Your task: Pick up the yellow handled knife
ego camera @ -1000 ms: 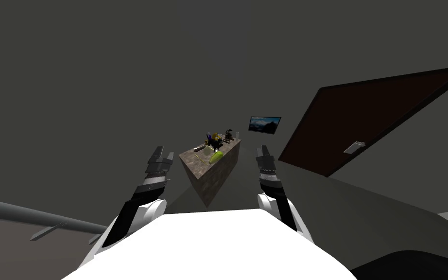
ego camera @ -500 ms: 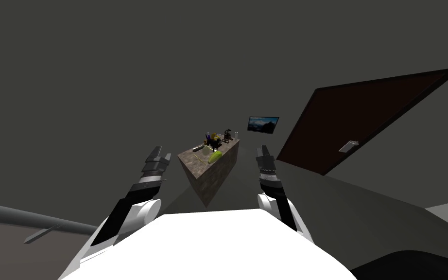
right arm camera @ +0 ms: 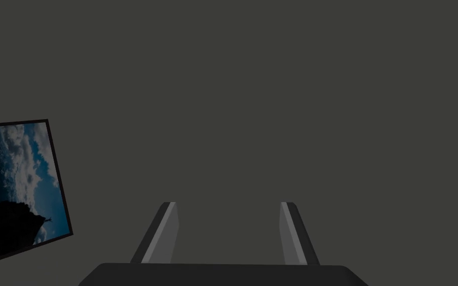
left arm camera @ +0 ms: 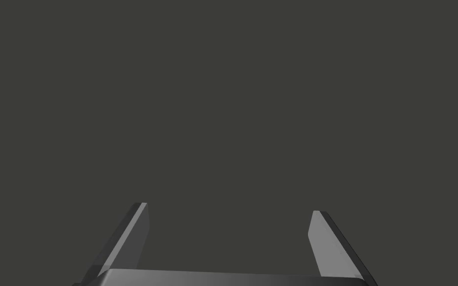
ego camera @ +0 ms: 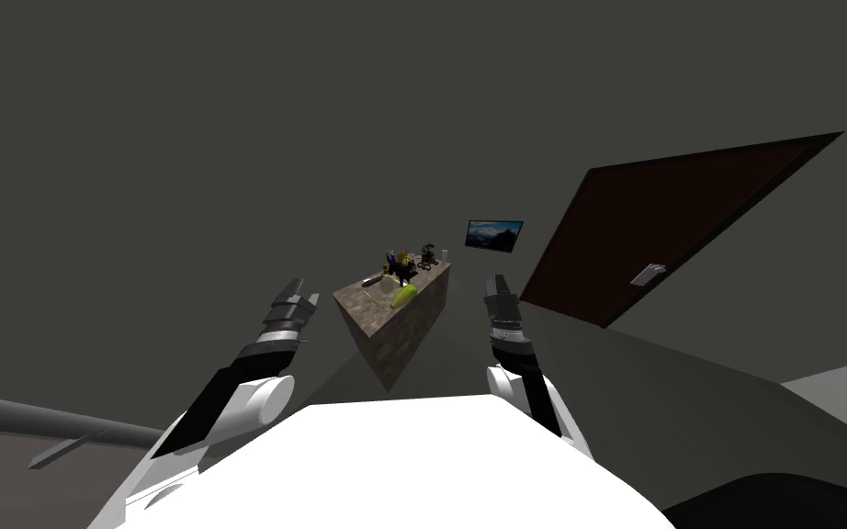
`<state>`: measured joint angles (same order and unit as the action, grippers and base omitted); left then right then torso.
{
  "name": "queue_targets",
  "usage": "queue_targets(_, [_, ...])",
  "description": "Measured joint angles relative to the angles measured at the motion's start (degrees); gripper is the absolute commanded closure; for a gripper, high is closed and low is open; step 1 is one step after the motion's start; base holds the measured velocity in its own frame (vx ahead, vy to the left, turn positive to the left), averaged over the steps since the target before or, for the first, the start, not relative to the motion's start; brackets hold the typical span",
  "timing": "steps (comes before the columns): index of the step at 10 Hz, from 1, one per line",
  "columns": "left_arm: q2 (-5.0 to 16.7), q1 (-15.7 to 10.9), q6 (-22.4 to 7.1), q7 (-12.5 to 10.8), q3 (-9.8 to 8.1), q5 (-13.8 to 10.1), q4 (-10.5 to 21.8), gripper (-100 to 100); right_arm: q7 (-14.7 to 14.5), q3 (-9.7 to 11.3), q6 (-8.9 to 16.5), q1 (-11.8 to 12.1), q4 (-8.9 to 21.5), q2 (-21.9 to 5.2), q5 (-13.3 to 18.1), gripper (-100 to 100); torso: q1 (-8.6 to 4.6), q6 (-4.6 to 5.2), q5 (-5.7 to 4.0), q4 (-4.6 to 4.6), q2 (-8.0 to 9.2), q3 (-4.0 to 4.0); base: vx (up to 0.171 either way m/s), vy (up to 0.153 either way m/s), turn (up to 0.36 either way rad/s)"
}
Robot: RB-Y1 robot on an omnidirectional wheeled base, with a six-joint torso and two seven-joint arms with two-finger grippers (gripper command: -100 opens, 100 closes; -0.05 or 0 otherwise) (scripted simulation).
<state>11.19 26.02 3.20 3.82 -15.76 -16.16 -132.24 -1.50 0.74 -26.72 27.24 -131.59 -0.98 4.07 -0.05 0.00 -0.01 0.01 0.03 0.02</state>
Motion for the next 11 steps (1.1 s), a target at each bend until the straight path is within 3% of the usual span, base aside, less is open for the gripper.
queue_targets(6, [1.5, -0.8, -9.3, 0.3, -3.99, -3.4, 0.1, -100, 0.0, 0.0, 0.0, 0.0, 0.0, 0.0, 0.0, 0, -0.02, 0.01, 0.00, 0.00, -0.02, -0.01, -0.003, -0.014, -0.039])
queue_targets(11, [2.6, -0.6, -16.3, 0.5, -5.98, -5.6, 0.3, -100, 0.0, 0.0, 0.0, 0.0, 0.0, 0.0, 0.0, 0, 0.03, -0.01, 0.01, -0.01, -0.04, -0.02, 0.003, -0.009, -0.041])
